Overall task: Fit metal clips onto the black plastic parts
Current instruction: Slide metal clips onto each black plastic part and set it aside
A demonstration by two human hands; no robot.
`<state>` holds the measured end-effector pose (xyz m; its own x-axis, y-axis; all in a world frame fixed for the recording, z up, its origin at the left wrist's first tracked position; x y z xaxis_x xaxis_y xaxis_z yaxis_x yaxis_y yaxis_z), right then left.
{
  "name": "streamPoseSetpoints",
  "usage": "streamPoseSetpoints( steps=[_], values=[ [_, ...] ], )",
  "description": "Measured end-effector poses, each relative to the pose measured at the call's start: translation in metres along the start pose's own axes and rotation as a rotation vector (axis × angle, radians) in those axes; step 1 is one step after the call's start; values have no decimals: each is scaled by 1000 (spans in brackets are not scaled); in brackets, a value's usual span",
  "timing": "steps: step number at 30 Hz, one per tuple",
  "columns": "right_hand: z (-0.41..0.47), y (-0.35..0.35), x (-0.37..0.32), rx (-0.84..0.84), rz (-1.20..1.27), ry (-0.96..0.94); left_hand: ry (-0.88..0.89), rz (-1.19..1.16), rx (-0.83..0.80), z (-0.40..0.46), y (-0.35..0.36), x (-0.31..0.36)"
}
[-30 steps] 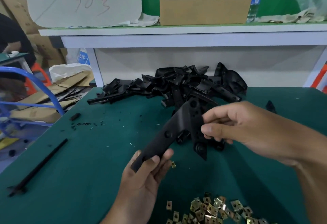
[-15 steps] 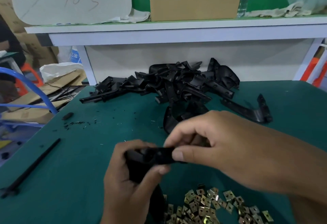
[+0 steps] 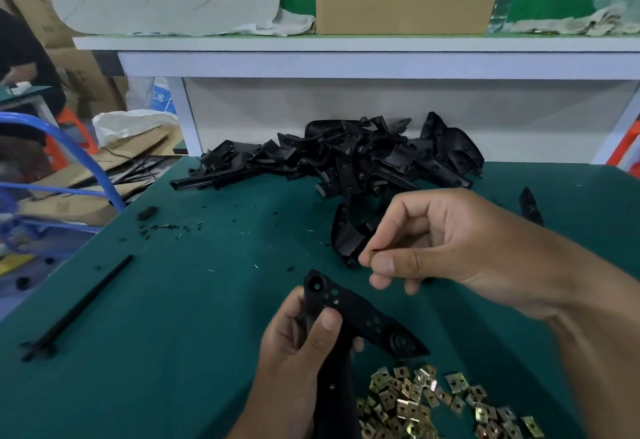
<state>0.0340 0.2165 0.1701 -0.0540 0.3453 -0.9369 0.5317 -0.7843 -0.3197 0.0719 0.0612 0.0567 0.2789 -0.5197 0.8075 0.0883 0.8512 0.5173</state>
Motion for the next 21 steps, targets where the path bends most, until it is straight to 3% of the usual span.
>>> streamPoseSetpoints(
  steps=[9, 21],
  values=[
    [3, -3, 5, 87, -93, 46, -8, 15, -62, -6, 1, -7],
    [9, 12, 9, -28, -23, 73, 145, 75, 17, -10, -5, 0]
  ],
)
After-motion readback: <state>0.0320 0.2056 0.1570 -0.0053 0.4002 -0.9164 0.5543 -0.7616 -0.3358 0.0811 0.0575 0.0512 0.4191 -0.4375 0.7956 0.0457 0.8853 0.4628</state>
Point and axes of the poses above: each hand's wrist, its own z-axis towards the middle knuckle, its own y-axis out of the palm, x = y × z, the point moved 5 cm from there along z, towards the middle knuckle, and after that the axes turned 10 degrees about y, right-handed, at the moved point
